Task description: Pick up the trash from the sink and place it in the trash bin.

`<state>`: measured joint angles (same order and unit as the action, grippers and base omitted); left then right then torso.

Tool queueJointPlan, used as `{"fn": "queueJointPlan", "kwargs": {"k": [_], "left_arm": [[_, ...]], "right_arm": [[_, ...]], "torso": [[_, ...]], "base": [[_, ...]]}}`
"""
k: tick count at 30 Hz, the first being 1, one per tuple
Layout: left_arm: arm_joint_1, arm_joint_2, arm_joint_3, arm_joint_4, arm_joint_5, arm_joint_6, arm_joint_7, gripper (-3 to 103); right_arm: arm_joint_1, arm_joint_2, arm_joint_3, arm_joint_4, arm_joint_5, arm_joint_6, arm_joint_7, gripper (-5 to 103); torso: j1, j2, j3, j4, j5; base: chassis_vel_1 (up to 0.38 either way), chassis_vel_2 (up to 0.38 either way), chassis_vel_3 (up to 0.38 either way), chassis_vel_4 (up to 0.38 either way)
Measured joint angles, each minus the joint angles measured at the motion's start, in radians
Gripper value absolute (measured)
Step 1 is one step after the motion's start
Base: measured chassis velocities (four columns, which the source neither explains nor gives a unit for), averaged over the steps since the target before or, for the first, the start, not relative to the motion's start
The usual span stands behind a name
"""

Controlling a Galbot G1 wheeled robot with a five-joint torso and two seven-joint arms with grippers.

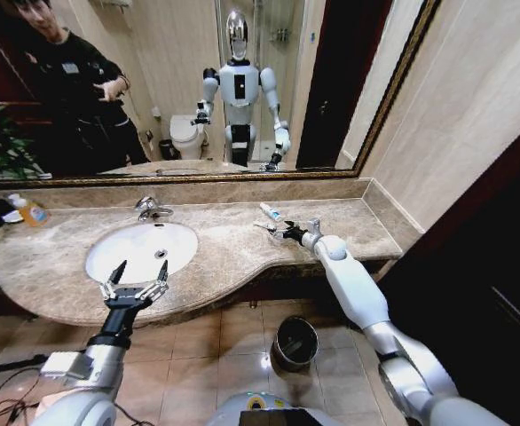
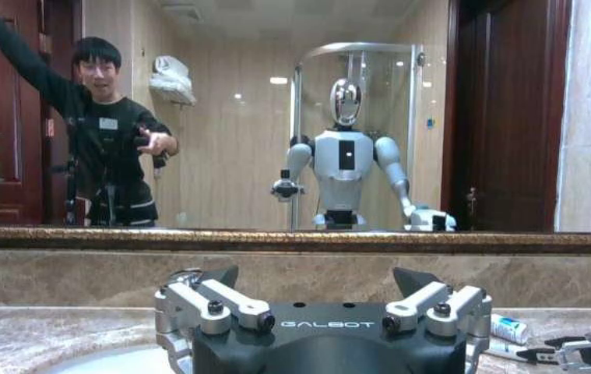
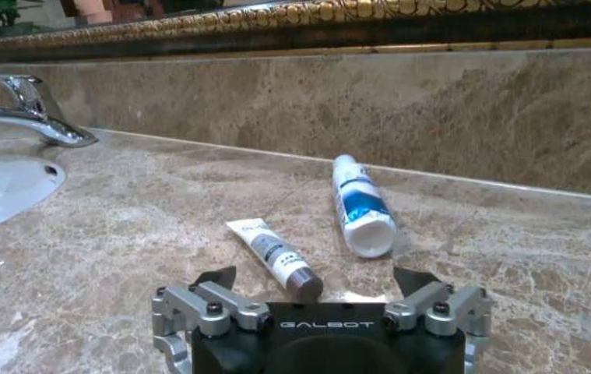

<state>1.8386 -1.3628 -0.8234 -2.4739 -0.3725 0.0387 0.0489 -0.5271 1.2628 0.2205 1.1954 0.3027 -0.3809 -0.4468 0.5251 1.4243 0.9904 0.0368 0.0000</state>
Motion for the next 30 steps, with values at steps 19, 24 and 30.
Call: {"fn": "queueJointPlan", "kwargs": {"k": [19,24,30], "left_arm": [[0.000,0.000,0.000,0.000,0.000,0.000,0.000,100],[0.000,0.000,0.000,0.000,0.000,0.000,0.000,100],[0.000,0.000,0.000,0.000,0.000,0.000,0.000,100]], "right_arm": [[-0.019,-0.003,0.006,0.001,-0.001,0.007,0.006,40],[-0.027,-0.005,0.007,0.016,-0.001,0.007,0.014,24],[-0.034,-0.004,0.005,0.036,0.000,0.006,0.030,1]], "torso": [[0.000,0.000,0.000,0.0000,0.0000],[0.000,0.000,0.000,0.0000,0.0000],[0.000,0.000,0.000,0.0000,0.0001]], "base": [[0.000,0.000,0.000,0.000],[0.000,0.000,0.000,0.000],[0.000,0.000,0.000,0.000]]}}
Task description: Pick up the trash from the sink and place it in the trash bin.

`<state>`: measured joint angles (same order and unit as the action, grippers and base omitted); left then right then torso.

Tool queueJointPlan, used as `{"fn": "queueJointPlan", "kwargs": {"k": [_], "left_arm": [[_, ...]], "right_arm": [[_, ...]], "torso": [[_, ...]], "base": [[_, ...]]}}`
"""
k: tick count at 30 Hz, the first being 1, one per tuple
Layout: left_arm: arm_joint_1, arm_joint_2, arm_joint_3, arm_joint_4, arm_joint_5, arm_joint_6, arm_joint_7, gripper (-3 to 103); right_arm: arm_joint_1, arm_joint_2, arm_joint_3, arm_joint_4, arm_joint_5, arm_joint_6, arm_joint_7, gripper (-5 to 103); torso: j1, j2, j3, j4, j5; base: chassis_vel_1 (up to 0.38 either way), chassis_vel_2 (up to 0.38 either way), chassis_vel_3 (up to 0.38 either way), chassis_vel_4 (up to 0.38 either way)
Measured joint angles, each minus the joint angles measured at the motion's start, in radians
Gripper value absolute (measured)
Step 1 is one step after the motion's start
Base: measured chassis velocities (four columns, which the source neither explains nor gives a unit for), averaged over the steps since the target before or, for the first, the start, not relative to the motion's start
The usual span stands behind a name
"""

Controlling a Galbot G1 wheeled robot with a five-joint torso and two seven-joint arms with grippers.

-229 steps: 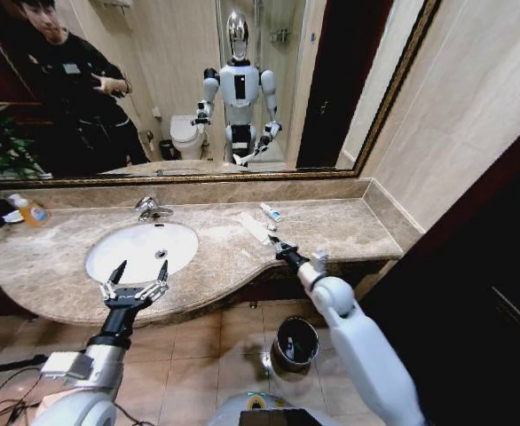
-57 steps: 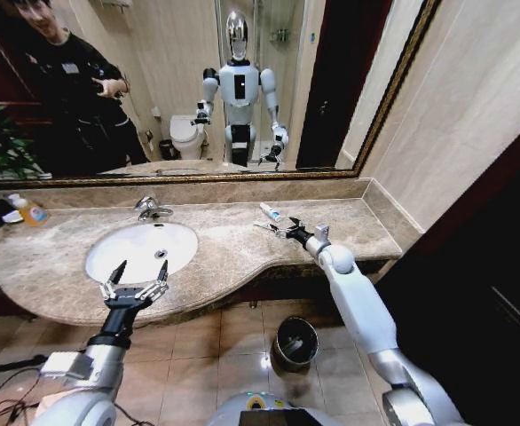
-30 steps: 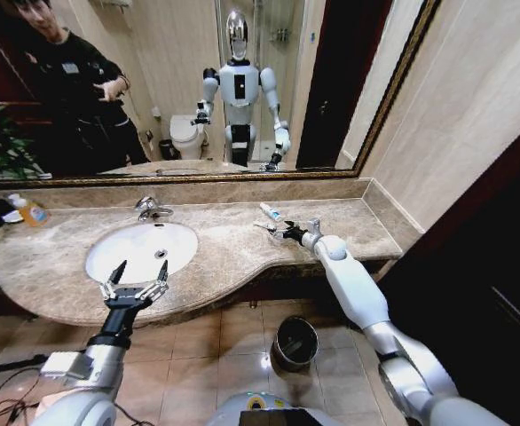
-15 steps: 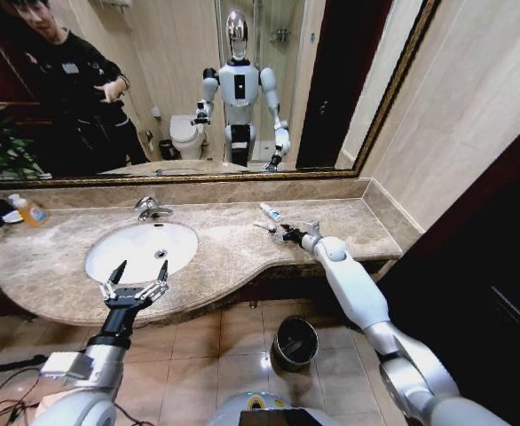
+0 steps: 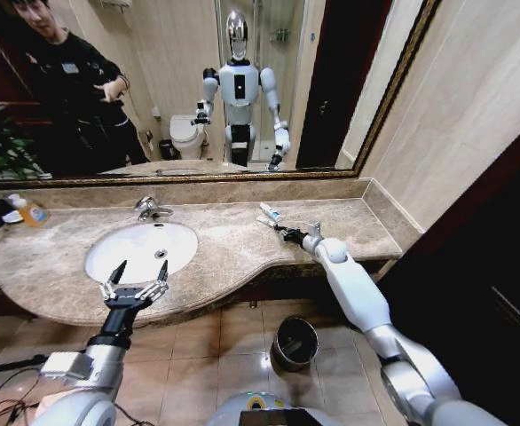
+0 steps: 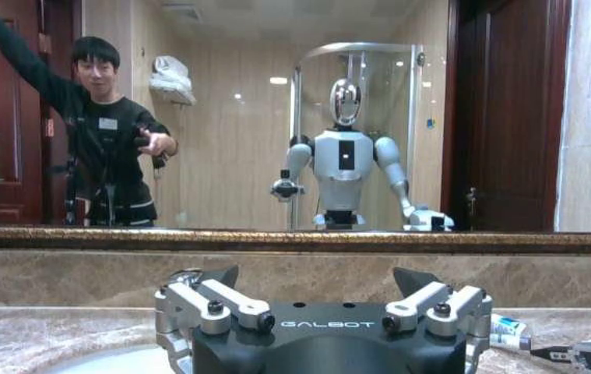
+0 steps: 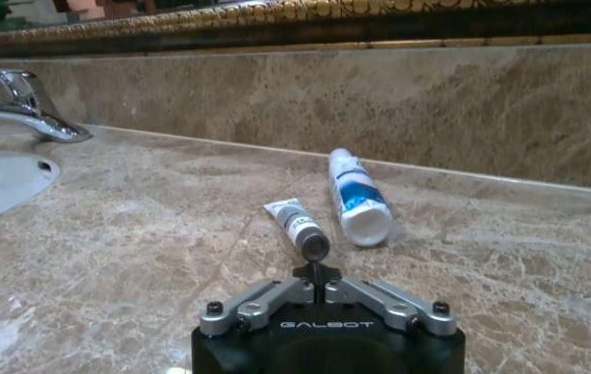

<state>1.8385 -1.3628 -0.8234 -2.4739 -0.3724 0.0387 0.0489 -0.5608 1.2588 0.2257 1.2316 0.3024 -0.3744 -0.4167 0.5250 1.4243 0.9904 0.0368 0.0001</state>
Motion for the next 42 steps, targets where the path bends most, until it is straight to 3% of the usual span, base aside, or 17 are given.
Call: {"fn": "queueJointPlan", "kwargs": {"k": [5,8,9,12,15,18,19,21,24,26,27,30,33,42], "left_arm": [[0.000,0.000,0.000,0.000,0.000,0.000,0.000,100],[0.000,0.000,0.000,0.000,0.000,0.000,0.000,100],[0.000,0.000,0.000,0.000,0.000,0.000,0.000,100],[0.000,0.000,0.000,0.000,0.000,0.000,0.000,100],[0.000,0.000,0.000,0.000,0.000,0.000,0.000,100],[0.000,0.000,0.000,0.000,0.000,0.000,0.000,100],[0.000,0.000,0.000,0.000,0.000,0.000,0.000,100],[0.000,0.000,0.000,0.000,0.000,0.000,0.000,100],[0.000,0.000,0.000,0.000,0.000,0.000,0.000,100],[0.000,0.000,0.000,0.000,0.000,0.000,0.000,100],[0.000,0.000,0.000,0.000,0.000,0.000,0.000,100],[0.000,0.000,0.000,0.000,0.000,0.000,0.000,100],[0.000,0.000,0.000,0.000,0.000,0.000,0.000,100],[0.000,0.000,0.000,0.000,0.000,0.000,0.000,100]], "right_arm": [[-0.001,-0.009,0.001,0.018,0.000,-0.001,0.013,-2],[0.007,-0.016,0.002,0.021,-0.001,-0.001,0.014,2],[0.016,-0.023,0.001,0.024,-0.001,-0.001,0.015,13],[0.027,-0.030,-0.008,0.025,0.001,-0.001,0.016,18],[0.040,-0.030,-0.017,0.007,0.002,0.000,0.021,35],[0.040,-0.023,-0.018,-0.001,0.002,0.003,0.022,40],[0.036,-0.018,-0.018,-0.005,0.002,0.007,0.023,51],[0.034,-0.015,-0.018,-0.008,0.002,0.008,0.023,51],[0.029,-0.003,-0.014,-0.016,0.002,0.010,0.026,67],[0.029,0.000,-0.013,-0.019,0.002,0.011,0.027,67],[0.029,0.003,-0.011,-0.025,0.002,0.011,0.028,78],[0.029,0.006,-0.009,-0.030,0.002,0.011,0.029,83],[0.030,0.008,-0.010,-0.035,0.002,0.011,0.030,97],[0.032,0.016,-0.015,-0.042,0.003,0.014,0.038,101]], "torso": [[0.000,0.000,0.000,0.0000,0.0000],[0.000,0.000,0.000,0.0000,0.0000],[0.000,0.000,0.000,-0.0001,0.0000],[0.000,0.000,0.000,-0.0001,-0.0001],[0.000,0.000,0.000,0.0000,-0.0001],[0.000,0.000,0.000,0.0000,0.0000],[0.000,0.000,0.000,0.0000,-0.0001],[0.000,0.000,0.000,0.0000,-0.0001],[0.000,0.000,0.000,0.0000,-0.0001],[0.000,0.000,0.000,0.0000,-0.0001],[0.000,0.000,0.000,0.0000,0.0000],[0.000,0.000,0.000,0.0000,-0.0001],[0.000,0.000,0.000,0.0000,-0.0001],[0.000,0.000,0.000,0.0000,-0.0001]], "base": [[0.000,0.000,0.000,0.000],[0.000,0.000,0.000,0.000],[0.000,0.000,0.000,0.000],[0.000,0.000,0.000,0.000],[0.000,0.000,0.000,0.000],[0.000,0.000,0.000,0.000],[0.000,0.000,0.000,0.000],[0.000,0.000,0.000,0.000],[0.000,0.000,0.000,0.000],[0.000,0.000,0.000,0.000],[0.000,0.000,0.000,0.000],[0.000,0.000,0.000,0.000],[0.000,0.000,0.000,0.000],[0.000,0.000,0.000,0.000]]}}
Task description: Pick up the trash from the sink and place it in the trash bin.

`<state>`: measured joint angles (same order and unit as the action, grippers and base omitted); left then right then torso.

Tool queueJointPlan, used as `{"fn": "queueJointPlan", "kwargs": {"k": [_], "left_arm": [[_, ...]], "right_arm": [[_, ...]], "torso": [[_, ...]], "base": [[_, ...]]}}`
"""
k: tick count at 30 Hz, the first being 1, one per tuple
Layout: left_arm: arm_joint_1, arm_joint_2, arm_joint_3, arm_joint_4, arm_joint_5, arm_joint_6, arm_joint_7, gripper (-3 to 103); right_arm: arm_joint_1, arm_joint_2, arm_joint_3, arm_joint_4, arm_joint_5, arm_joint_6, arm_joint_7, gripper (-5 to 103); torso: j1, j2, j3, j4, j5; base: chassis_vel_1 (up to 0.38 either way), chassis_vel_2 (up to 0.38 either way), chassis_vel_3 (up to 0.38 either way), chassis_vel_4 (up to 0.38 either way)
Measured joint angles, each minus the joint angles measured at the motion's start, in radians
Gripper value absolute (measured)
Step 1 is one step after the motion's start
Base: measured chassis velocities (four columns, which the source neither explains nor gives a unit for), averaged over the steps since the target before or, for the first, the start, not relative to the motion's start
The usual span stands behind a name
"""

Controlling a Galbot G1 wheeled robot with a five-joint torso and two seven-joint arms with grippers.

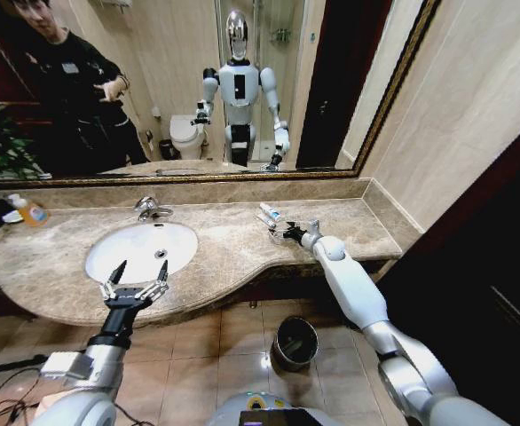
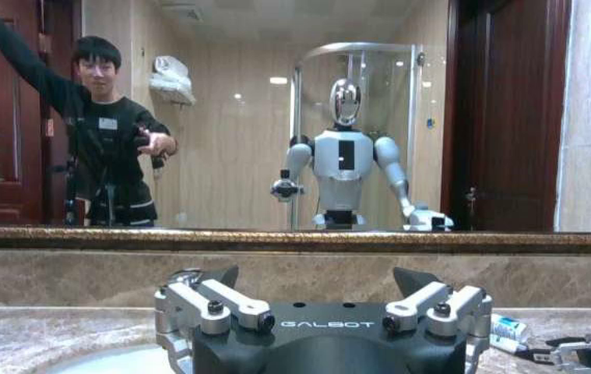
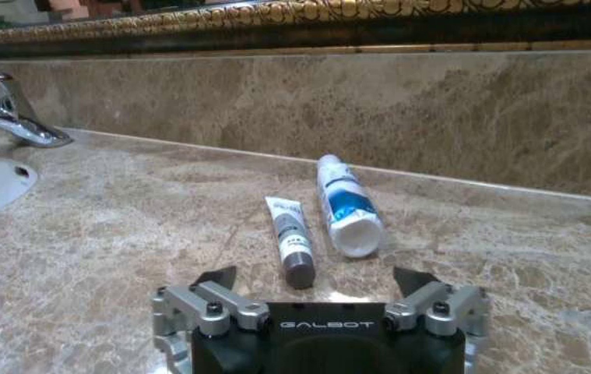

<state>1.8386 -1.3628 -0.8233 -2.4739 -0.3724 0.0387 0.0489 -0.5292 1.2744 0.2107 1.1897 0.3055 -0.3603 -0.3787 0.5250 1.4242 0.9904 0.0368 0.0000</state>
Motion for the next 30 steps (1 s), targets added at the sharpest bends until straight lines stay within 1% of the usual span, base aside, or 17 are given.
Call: {"fn": "queueJointPlan", "kwargs": {"k": [4,6,8,9,17,19,20,21,22,23,25,27,30], "left_arm": [[0.000,0.000,0.000,0.000,0.000,0.000,0.000,100],[0.000,0.000,0.000,0.000,0.000,0.000,0.000,100],[0.000,0.000,0.000,0.000,0.000,0.000,0.000,100],[0.000,0.000,0.000,0.000,0.000,0.000,0.000,100],[0.000,0.000,0.000,0.000,0.000,0.000,0.000,100],[0.000,0.000,0.000,0.000,0.000,0.000,0.000,100],[0.000,0.000,0.000,0.000,0.000,0.000,0.000,100],[0.000,0.000,0.000,0.000,0.000,0.000,0.000,100],[0.000,0.000,0.000,0.000,0.000,0.000,0.000,100],[0.000,0.000,0.000,0.000,0.000,0.000,0.000,100],[0.000,0.000,0.000,0.000,0.000,0.000,0.000,100],[0.000,0.000,0.000,0.000,0.000,0.000,0.000,100],[0.000,0.000,0.000,0.000,0.000,0.000,0.000,100]], "right_arm": [[0.004,0.013,-0.005,-0.005,0.001,0.008,0.011,82],[0.004,0.016,-0.006,-0.007,0.001,0.009,0.012,82],[0.004,0.018,-0.007,-0.009,0.000,0.009,0.012,70],[0.004,0.019,-0.007,-0.010,0.000,0.009,0.012,66],[0.004,0.019,-0.009,-0.008,-0.001,0.010,0.012,64],[0.004,0.019,-0.011,-0.007,-0.001,0.010,0.012,58],[0.004,0.019,-0.011,-0.007,-0.001,0.010,0.012,58],[0.004,0.019,-0.011,-0.007,-0.001,0.010,0.011,54],[0.004,0.019,-0.011,-0.006,-0.001,0.010,0.011,54],[0.004,0.019,-0.011,-0.006,-0.002,0.009,0.007,44],[0.004,0.019,-0.011,-0.006,-0.002,0.008,0.005,44],[0.001,0.017,-0.012,-0.006,-0.006,0.008,0.001,36],[0.000,0.017,-0.012,-0.006,-0.007,0.007,0.001,33]], "torso": [[0.000,0.000,0.000,0.0000,0.0000],[0.000,0.000,0.000,0.0000,-0.0001],[0.000,0.000,0.000,0.0000,0.0000],[0.000,0.000,0.000,0.0000,0.0000],[0.000,0.000,0.000,0.0000,0.0000],[0.000,0.000,0.000,0.0000,0.0000],[0.000,0.000,0.000,0.0000,0.0000],[0.000,0.000,0.000,0.0000,0.0000],[0.000,0.000,0.000,0.0000,0.0000],[0.000,0.000,0.000,0.0000,0.0000],[0.000,0.000,0.000,0.0000,0.0000],[0.000,0.000,0.000,0.0000,0.0000],[0.000,0.000,0.000,0.0000,0.0000]], "base": [[0.000,0.000,0.000,0.000],[0.000,0.000,0.000,0.000],[0.000,0.000,0.000,0.000],[0.000,0.000,0.000,0.000],[0.000,0.000,0.000,0.000],[0.000,0.000,0.000,0.000],[0.000,0.000,0.000,0.000],[0.000,0.000,0.000,0.000],[0.000,0.000,0.000,0.000],[0.000,0.000,0.000,0.000],[0.000,0.000,0.000,0.000],[0.000,0.000,0.000,0.000],[0.000,0.000,0.000,0.000]]}}
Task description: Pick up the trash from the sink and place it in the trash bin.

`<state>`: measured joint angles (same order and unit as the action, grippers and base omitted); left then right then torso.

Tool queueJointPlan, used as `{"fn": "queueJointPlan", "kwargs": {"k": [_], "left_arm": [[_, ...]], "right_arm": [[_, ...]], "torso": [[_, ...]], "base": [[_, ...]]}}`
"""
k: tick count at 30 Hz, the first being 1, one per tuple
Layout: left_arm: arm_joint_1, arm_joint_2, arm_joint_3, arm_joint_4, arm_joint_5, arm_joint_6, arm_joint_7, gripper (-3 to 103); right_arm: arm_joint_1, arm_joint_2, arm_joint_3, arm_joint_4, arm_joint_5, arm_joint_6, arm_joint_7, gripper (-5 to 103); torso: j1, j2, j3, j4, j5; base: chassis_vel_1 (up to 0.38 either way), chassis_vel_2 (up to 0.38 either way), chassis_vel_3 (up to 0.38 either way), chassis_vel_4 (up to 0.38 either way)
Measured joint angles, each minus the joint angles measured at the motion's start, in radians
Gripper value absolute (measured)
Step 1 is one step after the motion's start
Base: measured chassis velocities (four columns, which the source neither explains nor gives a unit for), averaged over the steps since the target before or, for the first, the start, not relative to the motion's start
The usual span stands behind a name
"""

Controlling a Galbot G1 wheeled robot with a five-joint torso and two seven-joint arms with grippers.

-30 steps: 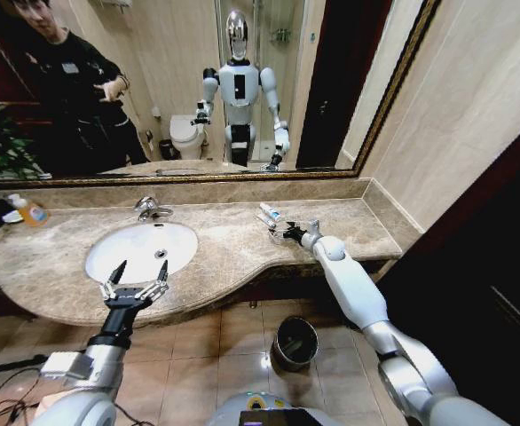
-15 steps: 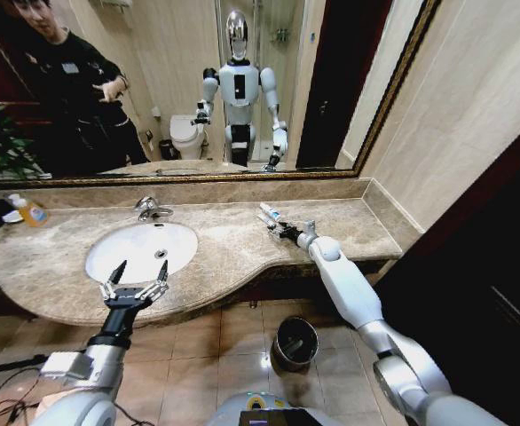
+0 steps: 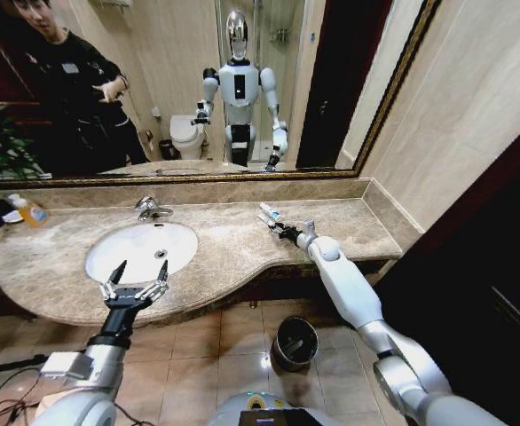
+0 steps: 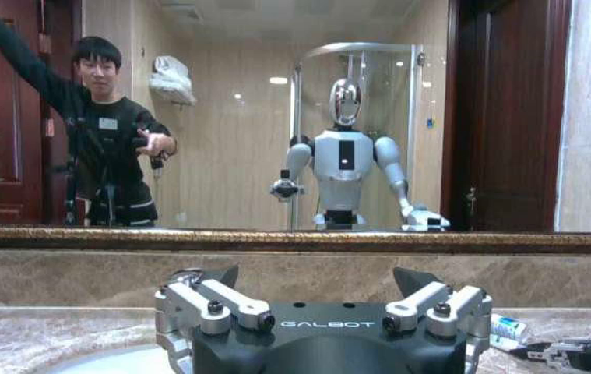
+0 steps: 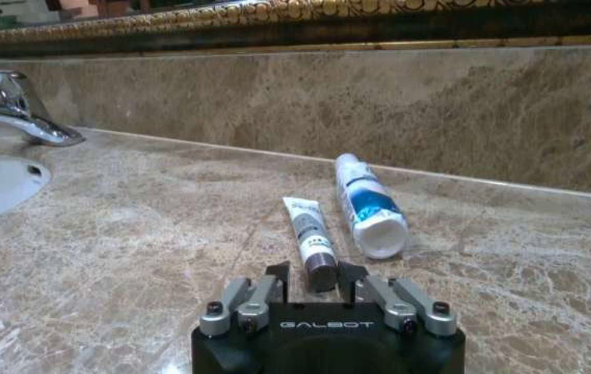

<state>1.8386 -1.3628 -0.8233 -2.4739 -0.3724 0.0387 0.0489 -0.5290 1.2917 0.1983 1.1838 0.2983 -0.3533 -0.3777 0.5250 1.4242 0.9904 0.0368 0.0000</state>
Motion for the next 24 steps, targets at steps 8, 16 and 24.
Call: {"fn": "queueJointPlan", "kwargs": {"k": [8,16,24], "left_arm": [[0.000,0.000,0.000,0.000,0.000,0.000,0.000,100],[0.000,0.000,0.000,0.000,0.000,0.000,0.000,100],[0.000,0.000,0.000,0.000,0.000,0.000,0.000,100]], "right_arm": [[-0.001,-0.003,0.000,0.016,0.000,-0.001,0.006,16],[-0.023,-0.013,0.002,0.058,0.007,-0.002,0.026,16],[-0.070,-0.066,0.000,0.210,0.076,-0.035,0.072,16]], "torso": [[0.000,0.000,0.000,0.0000,0.0000],[0.000,0.000,0.000,0.0000,0.0001],[0.000,0.000,0.000,-0.0001,0.0001]], "base": [[0.000,0.000,0.000,0.000],[0.000,0.000,0.000,0.000],[0.000,0.000,0.000,0.000]]}}
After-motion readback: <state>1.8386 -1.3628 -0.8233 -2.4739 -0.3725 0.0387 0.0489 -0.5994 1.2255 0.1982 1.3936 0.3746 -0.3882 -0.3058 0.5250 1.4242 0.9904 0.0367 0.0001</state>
